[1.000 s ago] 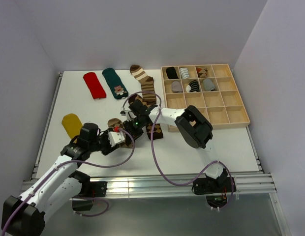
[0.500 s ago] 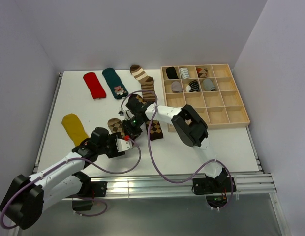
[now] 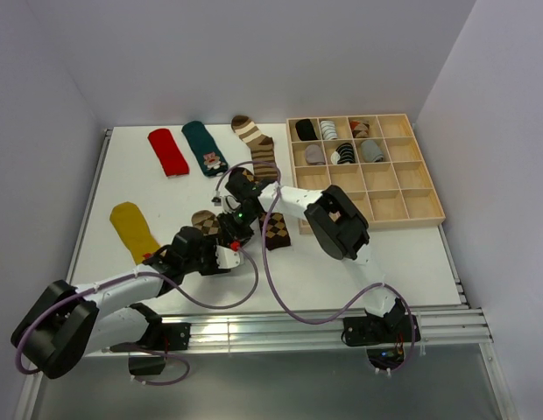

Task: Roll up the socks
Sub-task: Roll the sock at the center of the board.

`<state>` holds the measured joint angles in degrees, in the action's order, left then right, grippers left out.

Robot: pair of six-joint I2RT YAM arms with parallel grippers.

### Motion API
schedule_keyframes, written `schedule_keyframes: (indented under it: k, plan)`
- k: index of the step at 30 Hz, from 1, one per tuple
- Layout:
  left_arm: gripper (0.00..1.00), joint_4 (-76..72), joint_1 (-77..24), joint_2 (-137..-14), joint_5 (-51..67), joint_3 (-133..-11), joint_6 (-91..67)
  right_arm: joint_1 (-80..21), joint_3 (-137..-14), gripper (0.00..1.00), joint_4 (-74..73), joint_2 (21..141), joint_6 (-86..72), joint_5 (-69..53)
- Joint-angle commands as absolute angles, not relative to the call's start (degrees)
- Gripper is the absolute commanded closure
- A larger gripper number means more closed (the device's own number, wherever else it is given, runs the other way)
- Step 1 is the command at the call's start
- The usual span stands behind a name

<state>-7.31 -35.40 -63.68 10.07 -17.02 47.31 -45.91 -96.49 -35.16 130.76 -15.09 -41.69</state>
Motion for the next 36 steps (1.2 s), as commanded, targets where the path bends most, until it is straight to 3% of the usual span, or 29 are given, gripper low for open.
schedule_keyframes:
  k: [1, 9, 11, 12, 15, 22, 30, 36]
  plan:
    - [0.36, -9.49, -35.68, -66.61, 9.23, -17.4, 48.08, -45.53, -96.42, 0.92, -39.64, 133.86, -13.01, -37.44]
    - [0.79, -1.86, -35.68, -71.54, 12.48, -21.44, 46.32, -45.18, -95.19, 0.9, -38.24, 132.11, -13.45, -37.79]
    - [0.96, -0.36, -35.68, -72.59, 13.79, -22.93, 44.84, -45.09, -93.26, 0.85, -36.04, 130.96, -14.32, -37.71]
    - [0.99, 1.48, -35.68, -72.77, 14.76, -23.29, 44.56, -45.17, -91.51, 0.78, -34.21, 129.3, -14.67, -37.27]
    - [1.0, 4.82, -35.51, -73.12, 18.09, -25.48, 43.16, -45.0, -85.99, 0.59, -28.51, 124.48, -16.78, -34.9]
    - [1.0, 14.32, -33.05, -72.25, 28.11, -30.23, 42.1, -42.89, -70.52, 0.36, -11.11, 108.83, -23.99, -28.58]
    - [1.0, 20.98, -26.46, -73.73, 37.96, -34.18, 43.15, -39.38, -55.31, 0.33, 1.65, 95.03, -30.58, -18.99]
    - [1.0, 34.07, -18.55, -82.69, 48.23, -42.44, 49.74, -38.85, -45.55, 0.33, 13.07, 85.89, -28.66, -15.2]
